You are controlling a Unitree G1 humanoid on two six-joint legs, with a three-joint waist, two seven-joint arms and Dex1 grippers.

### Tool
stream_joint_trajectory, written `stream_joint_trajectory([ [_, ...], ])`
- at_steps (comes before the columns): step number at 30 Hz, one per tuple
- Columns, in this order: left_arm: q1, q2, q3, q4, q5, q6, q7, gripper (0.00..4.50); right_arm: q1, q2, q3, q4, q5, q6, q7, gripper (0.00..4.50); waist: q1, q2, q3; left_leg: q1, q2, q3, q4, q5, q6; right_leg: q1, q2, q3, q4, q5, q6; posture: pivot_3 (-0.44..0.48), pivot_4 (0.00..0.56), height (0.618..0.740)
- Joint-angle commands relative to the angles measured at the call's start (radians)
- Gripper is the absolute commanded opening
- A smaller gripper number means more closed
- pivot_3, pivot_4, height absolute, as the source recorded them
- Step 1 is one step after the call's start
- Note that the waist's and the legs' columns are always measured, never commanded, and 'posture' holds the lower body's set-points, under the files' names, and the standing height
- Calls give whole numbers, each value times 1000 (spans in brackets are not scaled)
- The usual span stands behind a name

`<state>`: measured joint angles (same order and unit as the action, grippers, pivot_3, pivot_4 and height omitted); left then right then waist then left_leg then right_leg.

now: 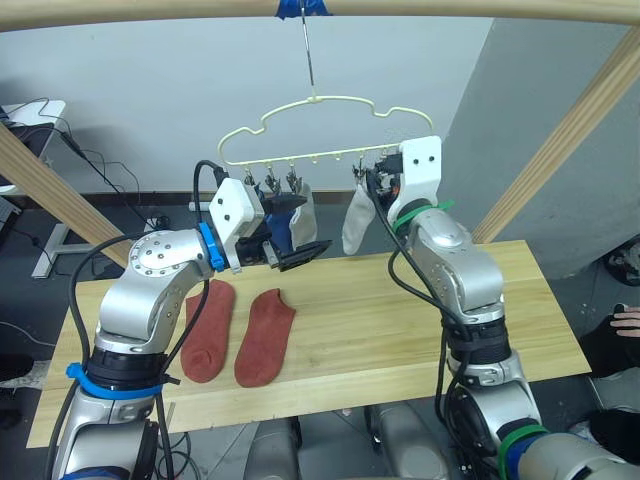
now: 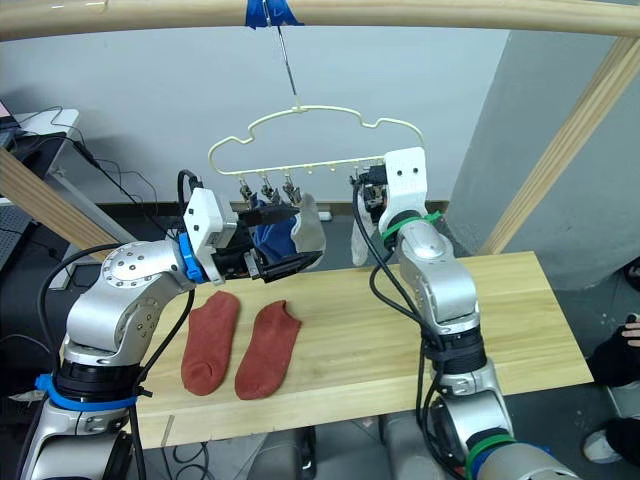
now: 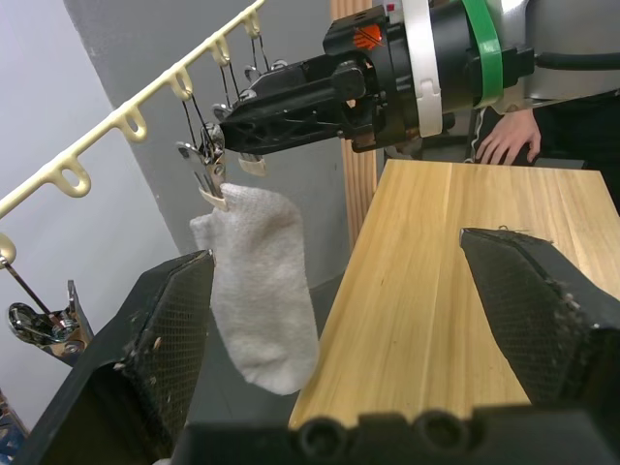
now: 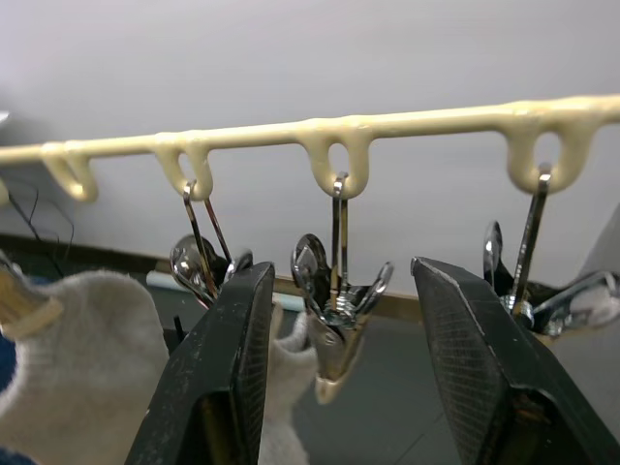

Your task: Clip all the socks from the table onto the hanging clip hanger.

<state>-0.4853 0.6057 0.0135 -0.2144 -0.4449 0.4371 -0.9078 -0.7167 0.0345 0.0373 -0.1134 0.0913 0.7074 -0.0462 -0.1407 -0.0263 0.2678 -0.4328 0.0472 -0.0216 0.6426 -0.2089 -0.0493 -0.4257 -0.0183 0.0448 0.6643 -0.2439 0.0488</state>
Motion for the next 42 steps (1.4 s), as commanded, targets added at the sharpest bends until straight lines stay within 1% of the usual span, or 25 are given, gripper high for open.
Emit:
stream_joint_trajectory([
  [1,-17,-1,5,-6,3,-25,-3,4500,-8,30,-15,-45,-19,-14,-50,2345,0,0,0,0,0,0,0,0,0,0,0,0,0,0,0,-204,241,740],
  [4,-17,-2,3,-4,4,-32,-2,4500,-12,61,-21,-39,-27,-22,-92,2345,0,0,0,0,0,0,0,0,0,0,0,0,0,0,0,-202,239,740],
  [9,-15,-4,1,-4,5,-35,3,4500,-12,94,-33,-38,-29,-31,-122,2345,0,0,0,0,0,0,0,0,0,0,0,0,0,0,0,-202,236,740],
  [20,-12,-7,-3,-9,5,-34,6,4500,-21,133,-40,-46,-4,-10,-128,2345,-1,0,0,0,0,0,0,0,0,0,0,0,0,0,0,-206,232,740],
  [23,-12,-9,-4,-8,7,-36,9,4500,-24,138,-39,-47,6,-7,-127,1787,-1,0,0,0,0,0,0,0,0,0,0,0,0,0,0,-206,231,740],
  [26,-9,-10,-4,-8,10,-37,11,4500,-27,132,-32,-45,13,-11,-122,751,-2,0,0,0,0,0,0,0,0,0,0,0,0,0,0,-205,231,740],
  [28,-6,-12,-4,-9,13,-39,12,4500,-27,128,-27,-44,17,-13,-121,221,-1,0,0,0,0,0,0,0,0,0,0,0,0,0,0,-205,231,740],
  [41,33,-13,-6,-32,17,-37,30,4500,-14,118,-15,-40,19,-11,-100,212,-1,0,0,0,0,0,0,0,0,0,0,0,0,0,-1,-201,233,740],
  [42,32,-14,-6,-31,17,-38,31,4500,-13,117,-16,-40,18,-12,-99,562,-1,0,0,0,0,0,0,0,0,0,0,0,0,0,-1,-201,233,740],
])
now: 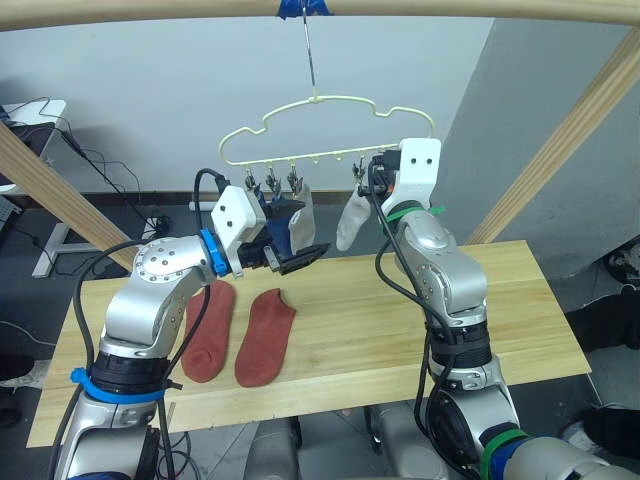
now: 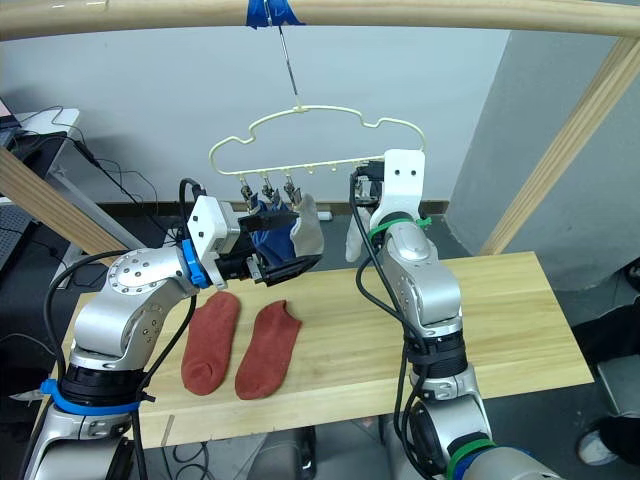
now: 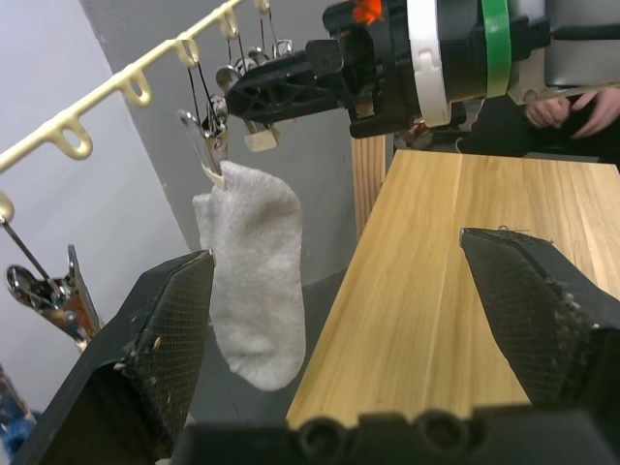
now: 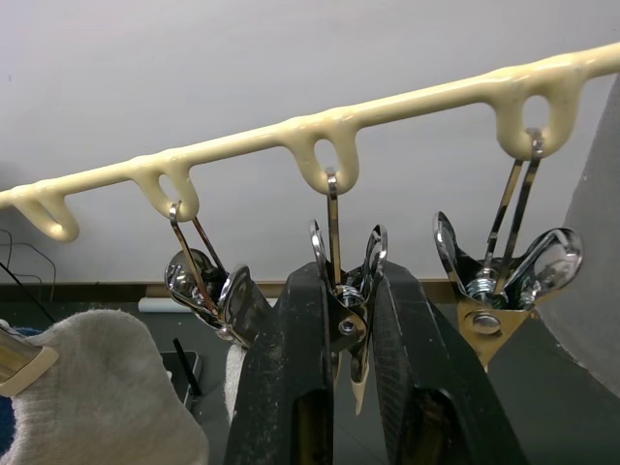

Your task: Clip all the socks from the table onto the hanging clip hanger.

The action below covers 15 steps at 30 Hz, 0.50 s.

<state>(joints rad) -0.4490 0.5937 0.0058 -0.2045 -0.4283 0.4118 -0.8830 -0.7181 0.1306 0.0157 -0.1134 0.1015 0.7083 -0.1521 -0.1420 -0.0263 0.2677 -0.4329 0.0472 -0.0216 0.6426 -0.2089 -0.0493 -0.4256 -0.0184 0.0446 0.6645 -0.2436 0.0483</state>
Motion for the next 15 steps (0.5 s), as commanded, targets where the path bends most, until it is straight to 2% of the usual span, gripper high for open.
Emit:
stream_joint_trajectory([
  [1,-4,-2,1,-40,1,-13,6,4500,-11,19,7,-39,8,-13,9,948,0,0,0,0,0,0,0,0,0,0,0,0,0,0,0,-201,233,740],
  [4,-5,-2,1,-39,3,-14,6,4500,-15,14,9,-33,3,-10,11,1839,0,0,0,0,0,0,0,0,0,0,0,0,0,0,0,-202,234,740],
  [15,-7,-3,2,-36,6,-18,5,4500,-40,4,0,17,-12,-53,6,1839,0,0,0,0,0,0,0,0,0,0,0,0,0,0,0,-202,233,740],
])
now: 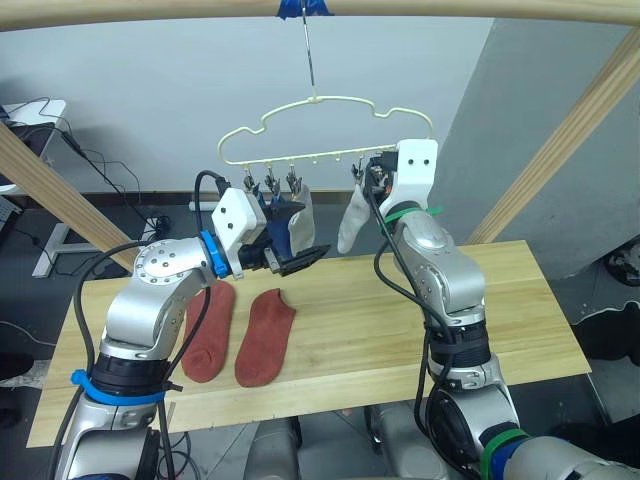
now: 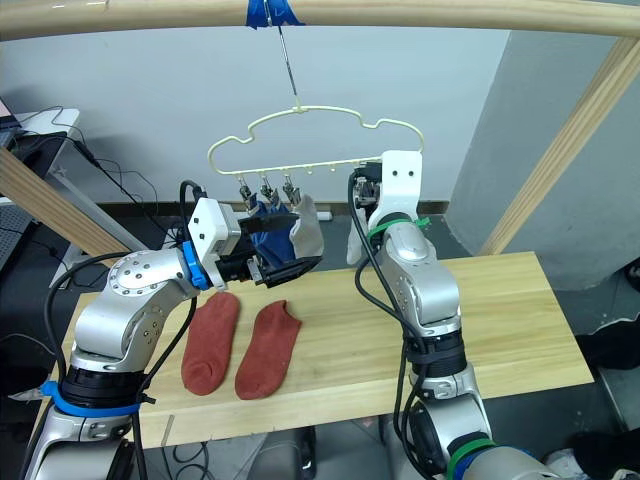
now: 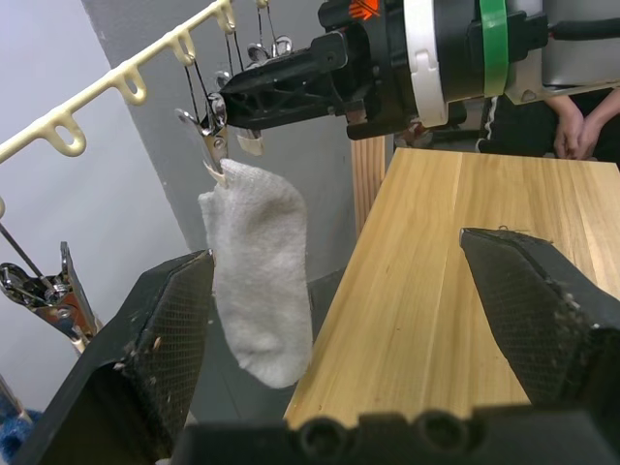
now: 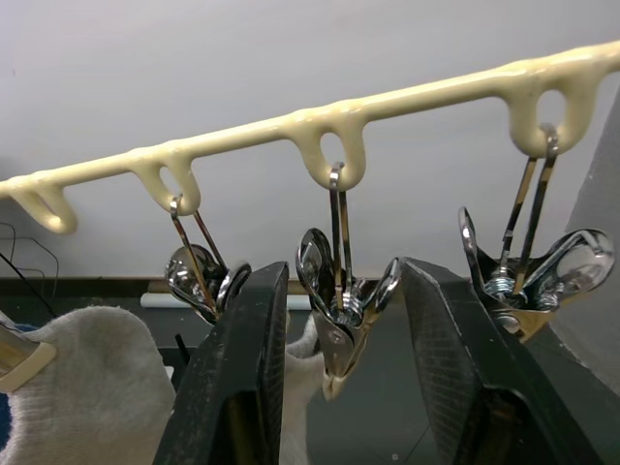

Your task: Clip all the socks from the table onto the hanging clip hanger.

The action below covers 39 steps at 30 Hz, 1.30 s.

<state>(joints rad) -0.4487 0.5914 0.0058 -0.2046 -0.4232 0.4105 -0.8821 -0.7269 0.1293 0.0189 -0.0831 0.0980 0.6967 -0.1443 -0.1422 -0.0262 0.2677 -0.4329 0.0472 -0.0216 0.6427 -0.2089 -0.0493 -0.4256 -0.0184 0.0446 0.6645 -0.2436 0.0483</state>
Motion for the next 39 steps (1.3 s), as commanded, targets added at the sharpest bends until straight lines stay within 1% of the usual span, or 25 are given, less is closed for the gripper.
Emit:
stream_joint_trajectory([
  [1,-8,-1,3,-35,1,-17,4,4500,-36,5,-5,-9,-10,-48,-4,1839,0,0,0,0,0,0,0,0,0,0,0,0,0,0,0,-202,233,740],
  [18,-8,-7,1,-18,11,-32,-4,4500,-55,12,-12,26,-8,-88,-17,1839,0,0,0,0,0,0,0,0,0,0,0,0,0,0,0,-198,229,740],
  [21,0,-12,2,-17,17,-35,8,4500,-56,15,-16,27,-4,-90,-17,1269,0,0,0,0,0,0,0,0,0,0,0,0,0,0,0,-198,229,740],
  [23,11,-17,1,-23,27,-34,26,4500,-57,15,-17,26,-4,-91,-17,603,0,0,0,0,0,0,0,0,0,0,0,0,0,0,0,-199,229,740],
  [24,17,-19,0,-28,32,-32,34,4500,-57,15,-17,25,-3,-91,-17,344,0,0,0,0,0,0,0,0,0,0,0,0,0,0,0,-199,229,740],
  [26,38,-28,-2,-44,43,-29,59,4500,-57,15,-18,23,-3,-92,-17,29,0,0,0,0,0,0,0,0,0,0,0,0,0,0,0,-199,230,740],
  [27,46,-31,-2,-50,47,-28,67,4500,-57,15,-18,22,-2,-92,-17,12,0,0,0,0,0,0,0,0,0,0,0,0,0,0,0,-199,230,740],
  [30,106,-53,-10,-96,69,-16,122,4500,-57,13,-17,21,-1,-93,-16,12,1,0,0,0,0,0,0,0,0,0,0,0,0,0,-1,-198,231,740],
  [32,156,-75,-13,-127,94,-1,183,4500,-56,12,-16,19,0,-93,-14,12,1,0,0,0,0,0,0,0,0,0,0,0,0,0,-1,-197,232,740],
  [36,277,-158,8,-145,179,40,382,4500,-56,11,-15,18,2,-93,-11,12,1,0,0,0,0,0,0,0,0,0,0,0,0,0,-1,-197,234,740],
  [39,362,-213,22,-138,213,93,490,4500,-56,11,-16,15,5,-90,-8,12,0,0,0,0,0,0,0,0,0,0,0,0,1,0,-1,-196,237,740],
])
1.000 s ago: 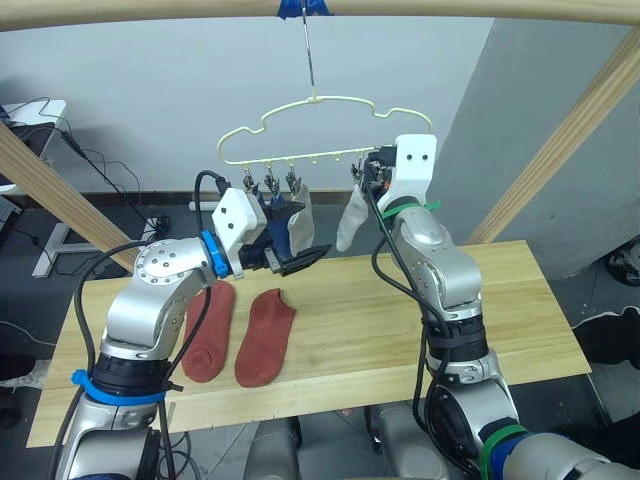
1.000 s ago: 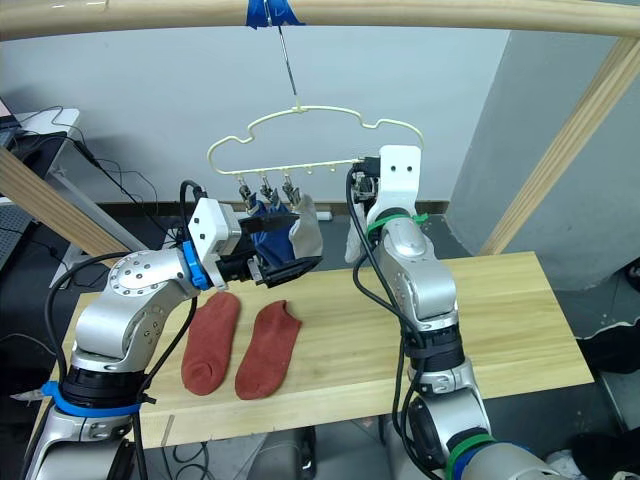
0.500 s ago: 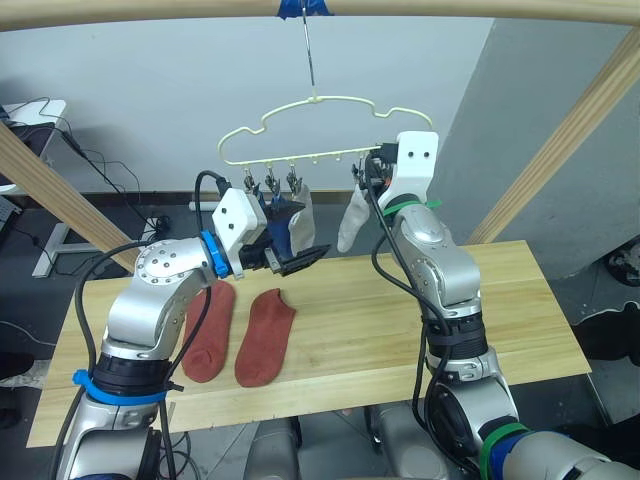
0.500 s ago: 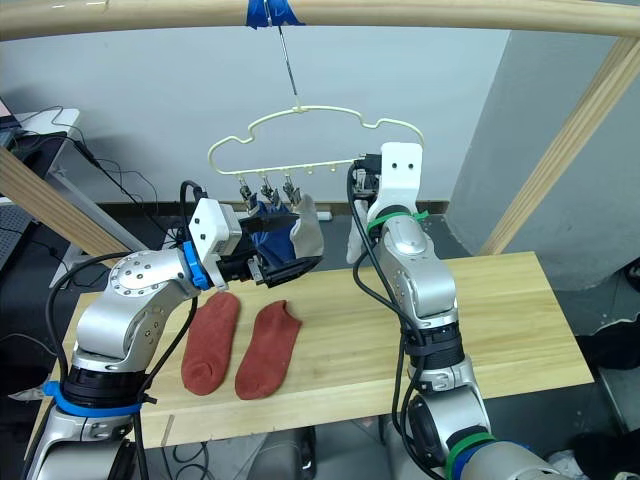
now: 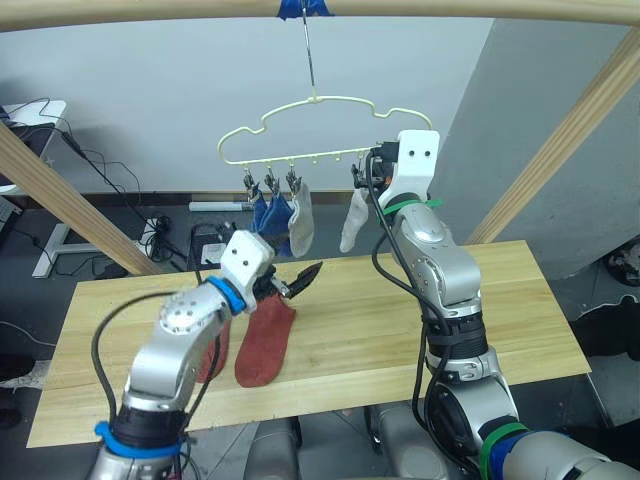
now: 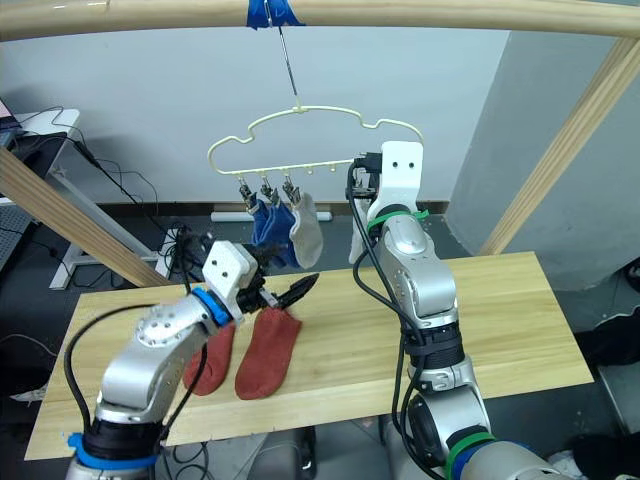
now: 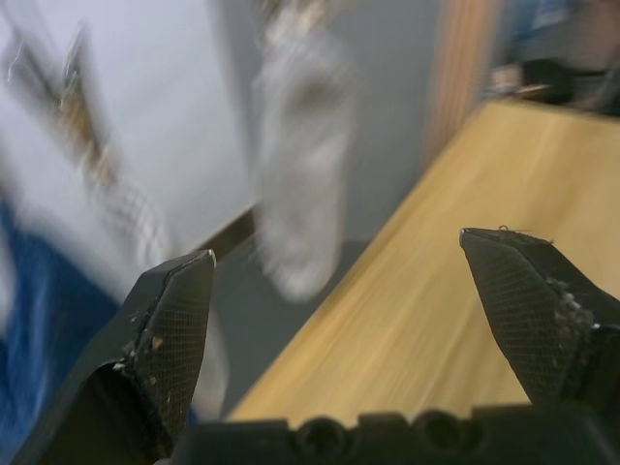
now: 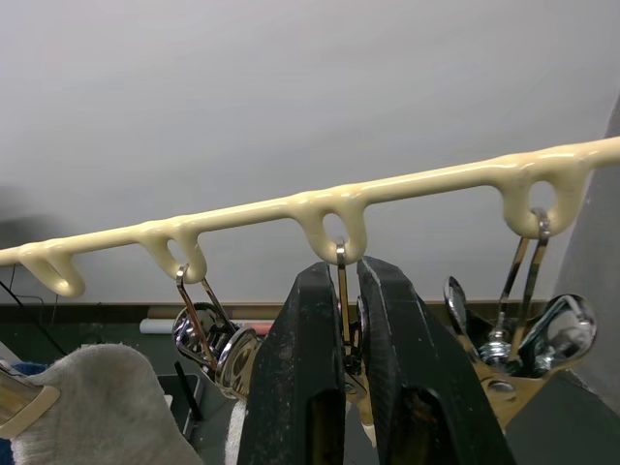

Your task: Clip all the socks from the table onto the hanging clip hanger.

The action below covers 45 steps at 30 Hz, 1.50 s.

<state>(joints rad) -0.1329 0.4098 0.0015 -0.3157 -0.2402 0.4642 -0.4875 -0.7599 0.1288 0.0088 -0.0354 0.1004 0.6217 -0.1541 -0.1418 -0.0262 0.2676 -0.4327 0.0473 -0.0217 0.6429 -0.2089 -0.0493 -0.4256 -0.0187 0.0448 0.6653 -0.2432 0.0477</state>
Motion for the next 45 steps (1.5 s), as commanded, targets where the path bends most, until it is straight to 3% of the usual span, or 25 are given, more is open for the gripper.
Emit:
stream_joint_trajectory([
  [1,73,-52,27,-18,38,55,126,4500,-23,11,-6,-34,4,-13,3,12,0,0,0,0,0,0,0,0,0,0,0,0,0,0,0,-193,239,740],
  [5,135,-115,27,58,70,115,225,4500,-23,9,-4,-38,9,-3,12,12,1,0,0,0,0,0,0,0,0,0,0,0,0,0,0,-199,244,740],
  [11,100,-147,19,194,93,131,257,4500,-16,11,1,-51,8,12,24,12,1,0,0,0,0,-1,1,0,0,0,0,-1,0,0,1,-205,250,740],
  [20,28,-117,-44,350,121,136,178,4500,-4,16,8,-73,8,27,26,12,0,0,0,0,0,0,0,0,0,0,0,-1,0,0,0,-222,254,740],
  [23,32,-112,-45,353,123,140,170,3930,-2,16,8,-78,9,30,26,0,0,0,0,0,0,0,1,0,0,0,0,0,0,0,0,-224,253,740],
  [37,60,-137,-3,295,14,178,62,30,-6,18,-1,-74,12,23,25,0,0,0,0,0,0,0,0,0,0,1,0,0,0,0,0,-222,253,740],
  [41,2,-189,-47,198,-93,185,-47,30,-12,14,-6,-78,13,26,24,0,1,0,0,0,0,0,1,0,0,1,0,-1,0,0,1,-231,258,740],
  [45,-66,-237,-67,148,-154,201,-78,30,-18,12,-8,-82,12,29,22,0,0,0,0,0,-1,0,1,0,0,1,-1,-1,-1,0,1,-239,258,740],
])
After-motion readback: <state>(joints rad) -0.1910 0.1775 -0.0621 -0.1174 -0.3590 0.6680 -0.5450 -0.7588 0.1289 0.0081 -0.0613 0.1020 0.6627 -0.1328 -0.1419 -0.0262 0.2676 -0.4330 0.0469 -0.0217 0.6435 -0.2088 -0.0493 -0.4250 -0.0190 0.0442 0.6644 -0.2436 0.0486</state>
